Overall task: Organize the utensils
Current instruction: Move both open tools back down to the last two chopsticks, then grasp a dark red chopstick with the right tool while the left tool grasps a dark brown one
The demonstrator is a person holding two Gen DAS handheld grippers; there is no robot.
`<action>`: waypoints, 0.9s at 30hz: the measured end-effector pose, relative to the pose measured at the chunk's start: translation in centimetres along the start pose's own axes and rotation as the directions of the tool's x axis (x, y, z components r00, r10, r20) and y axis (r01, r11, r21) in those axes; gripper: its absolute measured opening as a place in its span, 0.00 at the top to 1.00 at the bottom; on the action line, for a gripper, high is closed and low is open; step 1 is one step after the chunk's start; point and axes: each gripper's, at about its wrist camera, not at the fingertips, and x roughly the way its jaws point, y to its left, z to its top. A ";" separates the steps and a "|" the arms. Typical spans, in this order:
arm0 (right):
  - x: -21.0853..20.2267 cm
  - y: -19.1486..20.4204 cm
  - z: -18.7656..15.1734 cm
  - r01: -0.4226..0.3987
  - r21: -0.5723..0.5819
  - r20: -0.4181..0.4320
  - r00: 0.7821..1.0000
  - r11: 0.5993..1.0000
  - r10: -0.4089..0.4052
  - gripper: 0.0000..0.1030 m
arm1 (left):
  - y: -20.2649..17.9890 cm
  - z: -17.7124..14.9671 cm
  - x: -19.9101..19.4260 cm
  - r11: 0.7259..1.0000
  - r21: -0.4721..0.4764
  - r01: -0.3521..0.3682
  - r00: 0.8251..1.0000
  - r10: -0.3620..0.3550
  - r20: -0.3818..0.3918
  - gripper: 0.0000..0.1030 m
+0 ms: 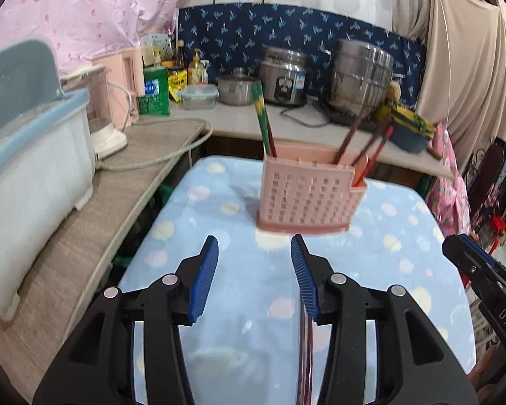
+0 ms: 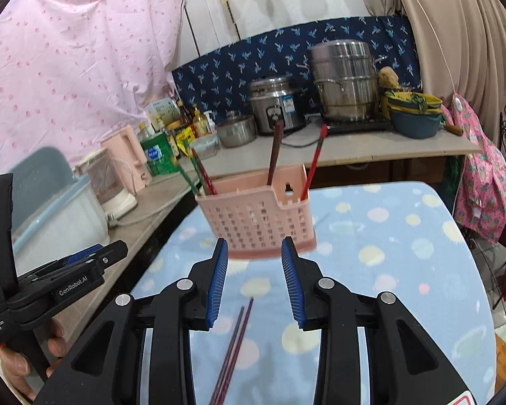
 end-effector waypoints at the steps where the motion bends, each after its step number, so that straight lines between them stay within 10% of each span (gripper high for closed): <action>1: -0.2 0.1 -1.0 0.004 -0.003 -0.014 1.000 1.000 -0.004 0.68 | 0.1 -0.7 0.0 1.000 -0.001 0.000 1.000 0.000 -0.015 0.58; 27: 0.8 3.6 -16.8 -0.019 -0.052 -0.307 0.952 0.998 0.002 0.68 | 2.8 -14.0 0.7 0.999 -0.032 -0.029 0.967 0.020 -0.254 0.58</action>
